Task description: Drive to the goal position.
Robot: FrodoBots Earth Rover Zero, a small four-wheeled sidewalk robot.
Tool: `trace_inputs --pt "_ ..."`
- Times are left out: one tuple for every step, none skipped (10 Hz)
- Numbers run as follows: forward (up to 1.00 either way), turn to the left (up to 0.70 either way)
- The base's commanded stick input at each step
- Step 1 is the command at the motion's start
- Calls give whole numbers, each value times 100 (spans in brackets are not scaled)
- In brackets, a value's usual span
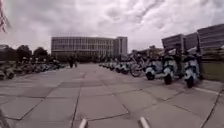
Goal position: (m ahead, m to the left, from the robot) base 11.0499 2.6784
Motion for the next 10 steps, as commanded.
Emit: trace_inputs --pt "70 0" --pt "70 0" --pt "70 0" --pt "70 0" --pt "70 0" --pt "70 0" --pt "70 0" --pt "70 0" --pt "70 0" --pt "70 0"
